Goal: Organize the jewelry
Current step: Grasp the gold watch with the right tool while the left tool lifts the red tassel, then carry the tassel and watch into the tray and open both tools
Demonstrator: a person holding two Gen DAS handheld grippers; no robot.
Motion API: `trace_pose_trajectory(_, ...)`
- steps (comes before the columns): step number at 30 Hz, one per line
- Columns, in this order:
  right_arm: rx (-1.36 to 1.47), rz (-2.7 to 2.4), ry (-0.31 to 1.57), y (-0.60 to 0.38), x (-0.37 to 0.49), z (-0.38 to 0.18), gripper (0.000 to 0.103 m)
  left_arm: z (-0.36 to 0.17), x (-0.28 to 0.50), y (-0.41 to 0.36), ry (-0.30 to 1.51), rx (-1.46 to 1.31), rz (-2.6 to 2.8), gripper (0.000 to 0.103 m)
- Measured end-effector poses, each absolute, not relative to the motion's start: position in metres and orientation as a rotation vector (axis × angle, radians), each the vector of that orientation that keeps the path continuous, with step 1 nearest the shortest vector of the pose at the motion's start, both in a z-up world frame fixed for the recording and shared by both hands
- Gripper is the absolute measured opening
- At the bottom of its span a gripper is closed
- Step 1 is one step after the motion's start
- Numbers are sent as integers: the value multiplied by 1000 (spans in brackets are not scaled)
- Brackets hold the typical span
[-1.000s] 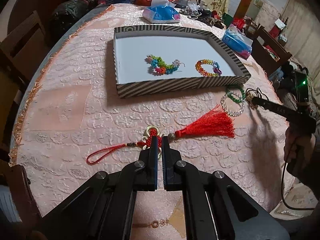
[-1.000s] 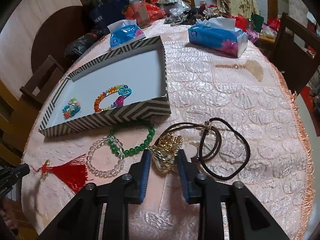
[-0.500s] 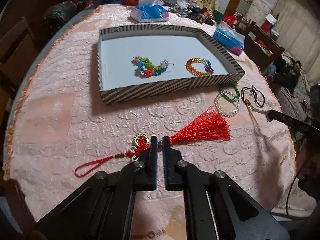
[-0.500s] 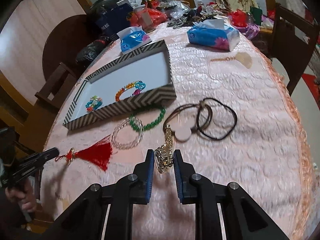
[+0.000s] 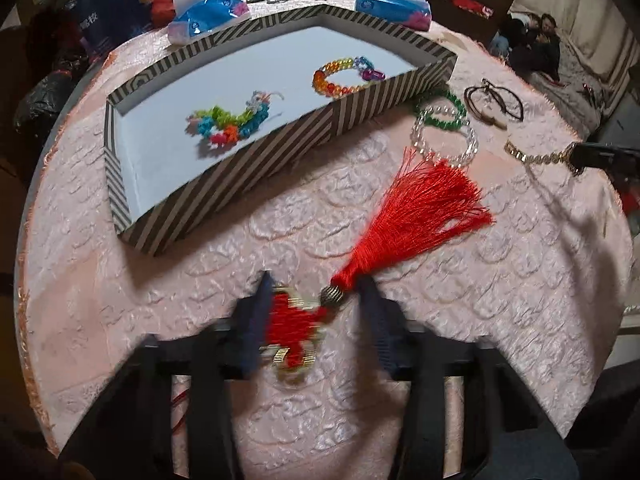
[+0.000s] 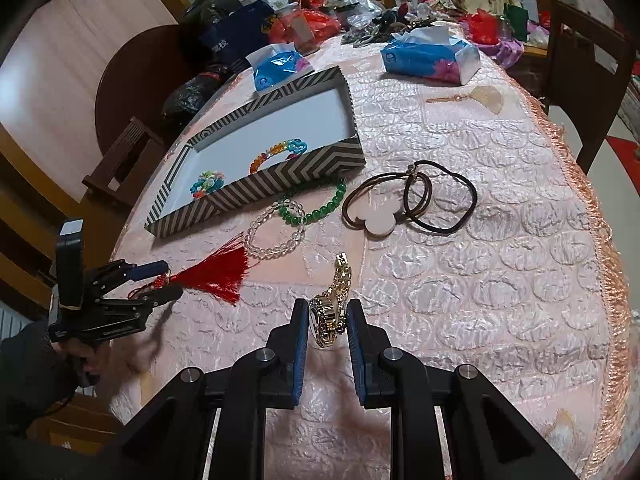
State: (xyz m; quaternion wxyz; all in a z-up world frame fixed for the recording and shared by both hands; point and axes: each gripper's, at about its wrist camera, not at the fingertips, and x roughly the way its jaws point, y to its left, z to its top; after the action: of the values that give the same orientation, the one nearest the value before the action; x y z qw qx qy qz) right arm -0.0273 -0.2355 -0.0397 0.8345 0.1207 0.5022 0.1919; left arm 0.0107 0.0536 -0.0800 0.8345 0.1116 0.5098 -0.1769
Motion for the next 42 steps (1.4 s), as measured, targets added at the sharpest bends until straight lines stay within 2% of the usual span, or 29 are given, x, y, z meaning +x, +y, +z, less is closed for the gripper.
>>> trace_pose_trajectory(1,260,404,1061,-236,-27,-39,18,-79,12,55,1086,228,-364,19)
trace_pose_trajectory(3,265,400,1056,-237,-27,-37,18,-77,13,56,1093,217,-354,16)
trace_pose_trajectory(4,267,400,1051,-237,-27,-36,18,-76,13,56,1091,216,-352,10)
trace_pose_trajectory(18,271,399,979,-240,-19,-8,18,11,-12,49,966,-33,-328,9)
trace_pose_trajectory(22,271,416,945,-242,-19,8,13,33,-15,42,933,-69,-336,9)
trace_pose_trajectory(42,234,426,922,-246,-20,21,13,40,-15,27,927,-68,-312,9)
